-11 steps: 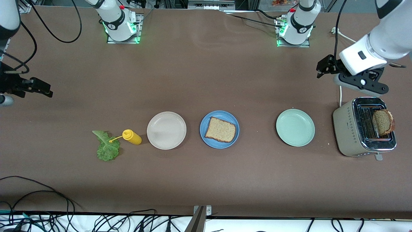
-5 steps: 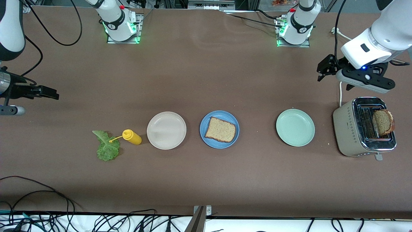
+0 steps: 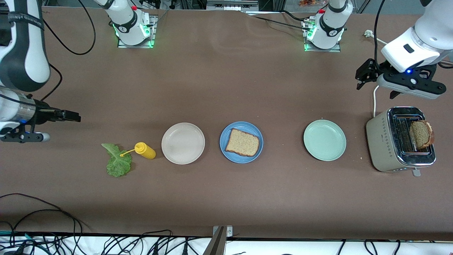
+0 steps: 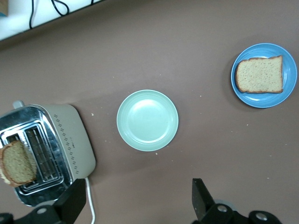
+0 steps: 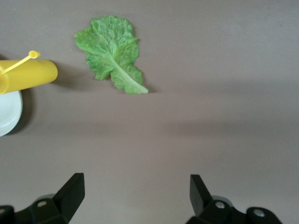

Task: Make sandwich in blue plate with both arms
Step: 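Reach the right gripper down to the green lettuce leaf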

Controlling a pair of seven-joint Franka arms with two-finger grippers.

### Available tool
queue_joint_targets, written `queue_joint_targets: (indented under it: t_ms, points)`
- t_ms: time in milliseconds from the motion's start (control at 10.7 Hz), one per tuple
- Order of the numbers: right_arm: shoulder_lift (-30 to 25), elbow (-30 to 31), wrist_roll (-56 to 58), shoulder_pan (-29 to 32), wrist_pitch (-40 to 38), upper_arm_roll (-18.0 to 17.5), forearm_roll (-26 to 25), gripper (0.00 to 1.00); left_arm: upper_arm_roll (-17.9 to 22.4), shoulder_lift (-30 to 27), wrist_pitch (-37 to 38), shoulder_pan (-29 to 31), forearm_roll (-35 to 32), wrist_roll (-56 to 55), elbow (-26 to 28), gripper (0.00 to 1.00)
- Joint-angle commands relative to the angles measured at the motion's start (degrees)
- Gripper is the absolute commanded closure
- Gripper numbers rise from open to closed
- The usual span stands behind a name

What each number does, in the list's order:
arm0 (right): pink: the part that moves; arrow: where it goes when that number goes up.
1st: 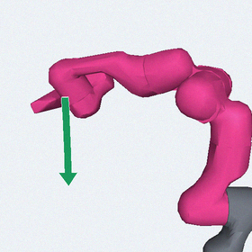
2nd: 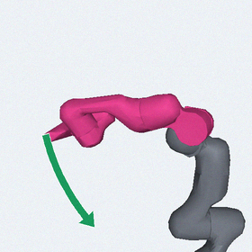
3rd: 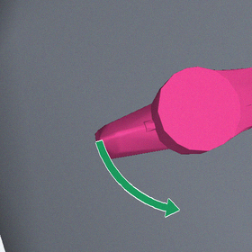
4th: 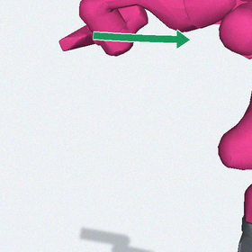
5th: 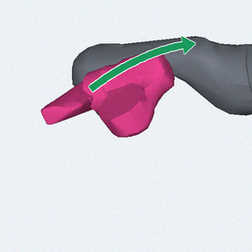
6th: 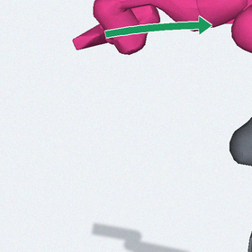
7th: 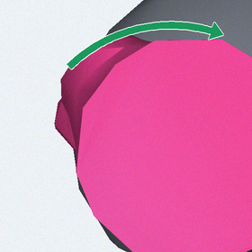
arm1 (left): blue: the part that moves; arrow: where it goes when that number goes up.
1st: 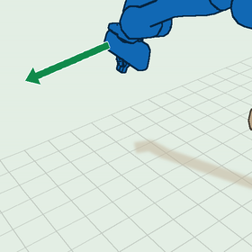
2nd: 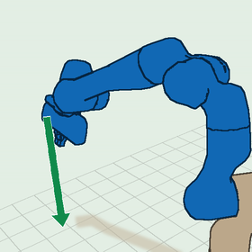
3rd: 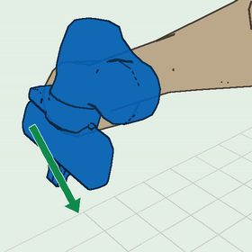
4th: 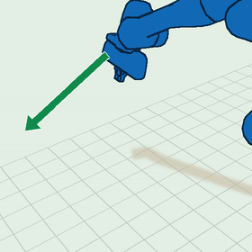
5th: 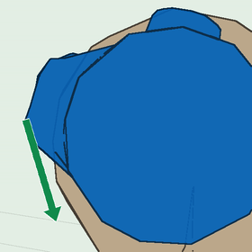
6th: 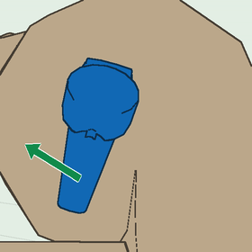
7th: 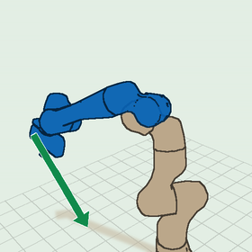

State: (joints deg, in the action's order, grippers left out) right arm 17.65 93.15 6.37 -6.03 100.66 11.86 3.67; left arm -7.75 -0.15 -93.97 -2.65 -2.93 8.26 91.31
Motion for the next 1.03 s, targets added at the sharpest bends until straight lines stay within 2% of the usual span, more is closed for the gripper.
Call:
queue_joint_targets:
  t_ms: [0, 374, 748, 935]
  points:
    - [-0.78, 7.46, -1.70, 0.14, 9.87, -2.53, 0.81, 0.00, -1.39, 0.14, 2.82, 0.71, -1.82, -0.35, -0.86, 0.00]
    - [2.55, 15.56, -9.88, 0.14, 27.27, -5.27, 0.81, 0.00, -1.13, 0.15, 5.20, 2.55, 1.69, -4.55, -0.44, 0.00]
    - [10.98, 15.22, -11.45, 0.14, 38.44, -6.94, 0.46, 0.00, -1.30, 0.15, 5.47, 2.56, 1.70, -4.30, -0.61, 0.00]
    - [14.06, 14.87, -12.96, 0.14, 41.62, -7.03, 0.11, 0.00, -1.30, 0.15, 5.56, 2.56, 1.70, -4.39, -0.61, 0.00]
